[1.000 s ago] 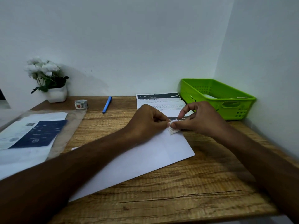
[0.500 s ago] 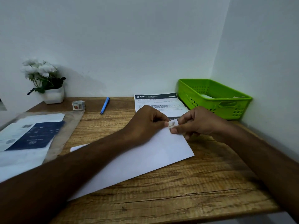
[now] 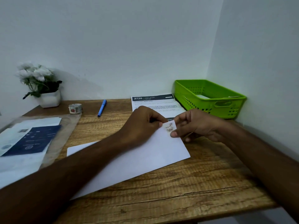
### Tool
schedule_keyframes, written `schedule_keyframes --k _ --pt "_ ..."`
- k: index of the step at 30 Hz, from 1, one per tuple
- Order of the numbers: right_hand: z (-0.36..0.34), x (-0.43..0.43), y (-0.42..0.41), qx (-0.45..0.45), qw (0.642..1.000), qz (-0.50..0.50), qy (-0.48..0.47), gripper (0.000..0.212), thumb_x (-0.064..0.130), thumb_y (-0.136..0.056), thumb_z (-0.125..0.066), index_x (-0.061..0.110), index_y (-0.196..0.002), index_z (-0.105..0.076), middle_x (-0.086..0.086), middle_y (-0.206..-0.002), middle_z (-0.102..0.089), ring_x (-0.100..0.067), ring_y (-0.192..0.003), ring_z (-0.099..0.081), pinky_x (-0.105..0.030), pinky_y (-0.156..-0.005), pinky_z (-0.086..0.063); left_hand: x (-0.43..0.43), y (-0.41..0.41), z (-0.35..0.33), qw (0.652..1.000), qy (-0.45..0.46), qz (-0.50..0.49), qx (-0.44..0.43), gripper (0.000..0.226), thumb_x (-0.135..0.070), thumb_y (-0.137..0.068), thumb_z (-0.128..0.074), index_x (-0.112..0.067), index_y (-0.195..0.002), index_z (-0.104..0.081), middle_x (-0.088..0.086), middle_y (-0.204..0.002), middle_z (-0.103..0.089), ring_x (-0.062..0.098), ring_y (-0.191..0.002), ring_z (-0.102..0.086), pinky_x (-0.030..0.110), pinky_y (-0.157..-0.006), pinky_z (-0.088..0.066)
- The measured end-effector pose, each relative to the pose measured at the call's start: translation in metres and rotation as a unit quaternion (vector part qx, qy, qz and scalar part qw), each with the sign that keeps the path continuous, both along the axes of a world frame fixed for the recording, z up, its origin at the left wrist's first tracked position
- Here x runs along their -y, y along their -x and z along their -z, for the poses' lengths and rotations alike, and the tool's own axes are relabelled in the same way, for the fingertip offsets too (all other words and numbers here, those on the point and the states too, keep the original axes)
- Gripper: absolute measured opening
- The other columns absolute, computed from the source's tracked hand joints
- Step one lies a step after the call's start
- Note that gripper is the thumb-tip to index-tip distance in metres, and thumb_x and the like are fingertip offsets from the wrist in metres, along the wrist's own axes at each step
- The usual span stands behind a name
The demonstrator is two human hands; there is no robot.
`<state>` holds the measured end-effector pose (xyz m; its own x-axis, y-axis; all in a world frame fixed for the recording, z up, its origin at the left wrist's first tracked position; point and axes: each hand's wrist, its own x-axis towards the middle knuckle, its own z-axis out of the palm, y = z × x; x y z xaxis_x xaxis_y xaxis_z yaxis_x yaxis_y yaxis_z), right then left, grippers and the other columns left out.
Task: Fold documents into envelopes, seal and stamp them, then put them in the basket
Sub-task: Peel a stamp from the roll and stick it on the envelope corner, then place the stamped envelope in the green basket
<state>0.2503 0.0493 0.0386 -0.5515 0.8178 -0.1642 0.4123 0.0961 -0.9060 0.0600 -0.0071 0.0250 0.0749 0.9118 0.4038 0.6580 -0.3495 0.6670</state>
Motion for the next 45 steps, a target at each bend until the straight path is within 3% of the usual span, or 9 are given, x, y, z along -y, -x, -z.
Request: schedule_keyframes --k 7,12,19,23,28,33,38,41,45 --pt "0.002 0.002 0.005 -0.067 0.998 0.02 0.002 0.02 0.017 -0.081 -0.076 0.004 -0.096 -0.072 -0.003 -0.079 -0.073 -0.009 -0.054 -0.062 -0.019 -0.047 -0.048 0.004 -0.003 0.0 0.995 -0.062 -0.024 -0.074 0.027 -0.004 -0.087 -0.057 -0.014 -0.106 -0.074 -0.004 -0.098 -0.074 -0.004 -0.079 -0.058 0.005 -0.069 -0.039" --pt "0.001 -0.002 0.002 -0.09 0.995 0.027 0.028 0.02 0.017 -0.087 -0.069 0.003 -0.101 -0.072 -0.007 -0.081 -0.074 -0.011 -0.055 -0.065 -0.021 -0.049 -0.051 0.002 -0.002 0.0 0.997 -0.037 -0.03 -0.065 0.01 -0.03 -0.084 -0.069 -0.024 -0.088 -0.075 -0.009 -0.072 -0.068 0.0 -0.06 -0.054 0.025 -0.059 -0.042" --pt "-0.004 -0.005 -0.001 -0.115 0.991 0.059 0.035 0.026 0.028 -0.094 -0.06 0.007 -0.098 -0.073 -0.008 -0.086 -0.074 -0.014 -0.056 -0.063 -0.022 -0.049 -0.052 -0.004 0.013 -0.001 0.994 0.035 -0.019 -0.098 0.032 -0.03 -0.093 -0.058 -0.003 -0.081 -0.07 0.016 -0.077 -0.067 0.022 -0.066 -0.055 0.035 -0.061 -0.042" --pt "-0.001 -0.001 -0.001 -0.097 0.994 0.037 -0.028 0.027 0.028 -0.085 -0.072 0.006 -0.1 -0.076 -0.009 -0.087 -0.075 -0.015 -0.069 -0.065 -0.024 -0.06 -0.053 0.0 0.009 -0.008 0.995 0.009 0.022 -0.1 0.021 -0.026 -0.094 -0.058 -0.013 -0.089 -0.074 0.002 -0.082 -0.071 0.01 -0.072 -0.059 0.028 -0.067 -0.042" --pt "-0.004 0.001 -0.008 -0.123 0.992 0.019 -0.022 0.016 0.006 -0.08 -0.074 0.007 -0.096 -0.075 -0.009 -0.088 -0.075 -0.014 -0.073 -0.07 -0.024 -0.064 -0.058 0.002 0.011 -0.018 0.937 -0.25 -0.038 -0.239 0.028 -0.026 -0.086 -0.062 -0.015 -0.111 -0.069 0.0 -0.095 -0.065 0.015 -0.084 -0.059 0.035 -0.077 -0.045" --pt "-0.014 0.001 -0.022 -0.26 0.957 0.119 -0.056 0.013 0.004 -0.081 -0.071 0.008 -0.094 -0.073 -0.004 -0.077 -0.073 -0.013 -0.065 -0.066 -0.021 -0.055 -0.054 0.02 0.009 -0.031 0.878 -0.451 -0.004 -0.163 0.012 -0.018 -0.087 -0.067 -0.008 -0.081 -0.07 0.0 -0.068 -0.059 0.007 -0.061 -0.047 0.018 -0.061 -0.037" --pt "-0.021 -0.004 -0.04 -0.385 0.893 0.224 -0.067 0.016 0.01 -0.083 -0.072 0.01 -0.099 -0.072 -0.006 -0.089 -0.071 -0.014 -0.072 -0.064 -0.025 -0.065 -0.054 0.023 -0.003 0.0 0.954 -0.285 0.019 -0.088 0.015 -0.025 -0.086 -0.07 -0.012 -0.079 -0.074 -0.01 -0.058 -0.064 0.004 -0.049 -0.057 0.015 -0.05 -0.044" --pt "-0.024 -0.003 -0.049 -0.441 0.857 0.26 -0.057 0.024 0.009 -0.085 -0.069 0.006 -0.109 -0.069 -0.007 -0.096 -0.069 -0.015 -0.079 -0.063 -0.03 -0.072 -0.054 0.016 -0.019 -0.002 0.997 -0.063 0.014 0.052 0.029 -0.031 -0.09 -0.063 -0.005 -0.08 -0.071 0.003 -0.057 -0.068 0.016 -0.044 -0.064 0.026 -0.043 -0.051" --pt "-0.025 -0.004 -0.058 -0.508 0.821 0.258 -0.016 0.013 0.006 -0.088 -0.064 0.011 -0.1 -0.068 -0.004 -0.093 -0.069 -0.012 -0.079 -0.064 -0.019 -0.058 -0.056 0.001 -0.056 -0.016 0.918 0.15 0.057 0.363 0.029 -0.027 -0.092 -0.061 0.001 -0.099 -0.063 0.019 -0.086 -0.073 0.033 -0.073 -0.072 0.033 -0.061 -0.06"
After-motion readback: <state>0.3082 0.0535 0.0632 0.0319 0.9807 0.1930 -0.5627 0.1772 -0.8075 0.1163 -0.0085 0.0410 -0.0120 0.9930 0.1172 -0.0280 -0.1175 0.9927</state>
